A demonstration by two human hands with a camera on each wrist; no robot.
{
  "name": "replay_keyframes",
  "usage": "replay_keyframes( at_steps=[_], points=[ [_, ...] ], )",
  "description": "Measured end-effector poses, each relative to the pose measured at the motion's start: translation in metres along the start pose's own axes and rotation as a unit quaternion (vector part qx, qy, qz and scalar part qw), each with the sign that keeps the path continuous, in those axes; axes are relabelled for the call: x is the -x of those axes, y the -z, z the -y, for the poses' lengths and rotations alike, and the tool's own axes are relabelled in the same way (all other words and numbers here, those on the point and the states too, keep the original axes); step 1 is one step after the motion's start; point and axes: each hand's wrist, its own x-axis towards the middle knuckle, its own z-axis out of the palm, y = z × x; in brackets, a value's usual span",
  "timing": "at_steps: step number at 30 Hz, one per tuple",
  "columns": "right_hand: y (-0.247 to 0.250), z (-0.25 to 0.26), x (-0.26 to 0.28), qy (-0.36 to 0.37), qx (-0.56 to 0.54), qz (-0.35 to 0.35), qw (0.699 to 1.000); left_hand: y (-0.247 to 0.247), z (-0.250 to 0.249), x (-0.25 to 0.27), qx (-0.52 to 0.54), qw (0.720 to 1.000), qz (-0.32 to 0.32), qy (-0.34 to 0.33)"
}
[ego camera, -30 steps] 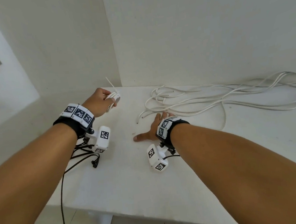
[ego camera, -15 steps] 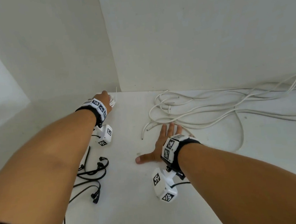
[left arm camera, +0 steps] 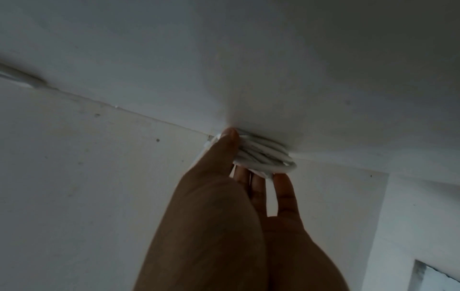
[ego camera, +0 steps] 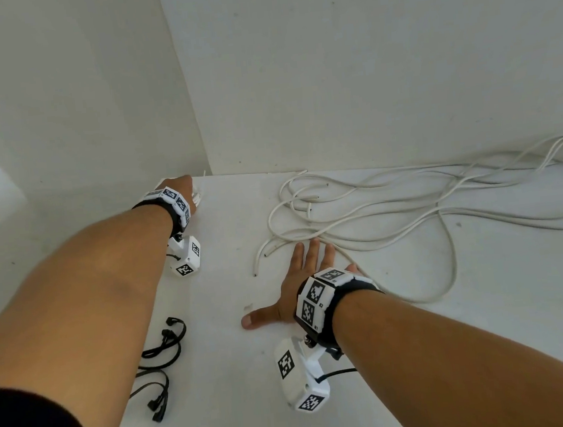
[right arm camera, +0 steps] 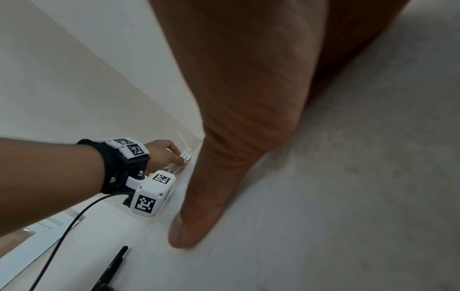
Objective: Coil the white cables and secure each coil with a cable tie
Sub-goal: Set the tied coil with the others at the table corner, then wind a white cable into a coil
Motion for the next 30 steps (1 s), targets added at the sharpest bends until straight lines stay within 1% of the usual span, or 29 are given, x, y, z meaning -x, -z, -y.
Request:
replay_keyframes(
  at_steps=[2, 5, 7, 8, 10, 12, 14, 17, 19, 20, 23, 25, 28, 30],
  points=[
    [-0.001, -0.001, 0.000, 0.002, -0.003, -0.003, 1.000, 0.000, -0.003, 0.000, 0.001, 1.000, -0.004, -0.001],
    [-0.002, -0.001, -0.001, 0.006, -0.003, -0.010, 1.000, 0.012, -0.014, 0.012, -0.006, 1.000, 0.018, 0.012],
    [-0.004, -0.001, -0.005, 0.009, -0.003, -0.013, 1.000, 0.020, -0.020, 0.021, -0.017, 1.000, -0.001, 0.022],
    [-0.004, 0.000, -0.006, 0.008, -0.002, -0.014, 1.000, 0.022, -0.022, 0.026, -0.009, 1.000, -0.013, 0.019],
    [-0.004, 0.001, -0.009, 0.007, 0.005, -0.020, 1.000, 0.027, -0.034, 0.039, 0.033, 0.999, -0.003, 0.003],
    [-0.004, 0.000, -0.010, 0.009, 0.008, -0.028, 1.000, 0.029, -0.054, 0.054, 0.071, 0.996, 0.060, -0.009],
    [-0.004, 0.000, -0.010, 0.014, 0.017, -0.032, 0.999, 0.030, -0.073, 0.075, 0.102, 0.986, 0.130, -0.014],
    [-0.001, -0.001, -0.007, 0.013, 0.024, -0.044, 0.999, 0.023, -0.093, 0.102, 0.150, 0.968, 0.200, -0.013],
    [-0.002, -0.001, -0.005, 0.012, 0.020, -0.047, 0.999, 0.019, -0.102, 0.119, 0.183, 0.955, 0.232, -0.006],
    [-0.003, 0.000, -0.005, 0.012, 0.015, -0.050, 0.999, 0.019, -0.105, 0.127, 0.190, 0.953, 0.234, -0.004],
    [-0.005, 0.000, -0.001, 0.011, 0.004, -0.069, 0.998, 0.015, -0.111, 0.143, 0.217, 0.956, 0.199, 0.015],
    [-0.005, -0.001, 0.001, 0.012, 0.004, -0.081, 0.997, 0.011, -0.114, 0.153, 0.215, 0.959, 0.182, 0.028],
    [-0.006, -0.010, 0.001, 0.042, 0.013, -0.087, 0.995, 0.007, -0.117, 0.162, 0.175, 0.974, 0.138, 0.032],
    [-0.005, -0.021, 0.009, 0.070, 0.003, -0.094, 0.993, 0.007, -0.119, 0.170, 0.181, 0.975, 0.122, 0.053]
  ],
)
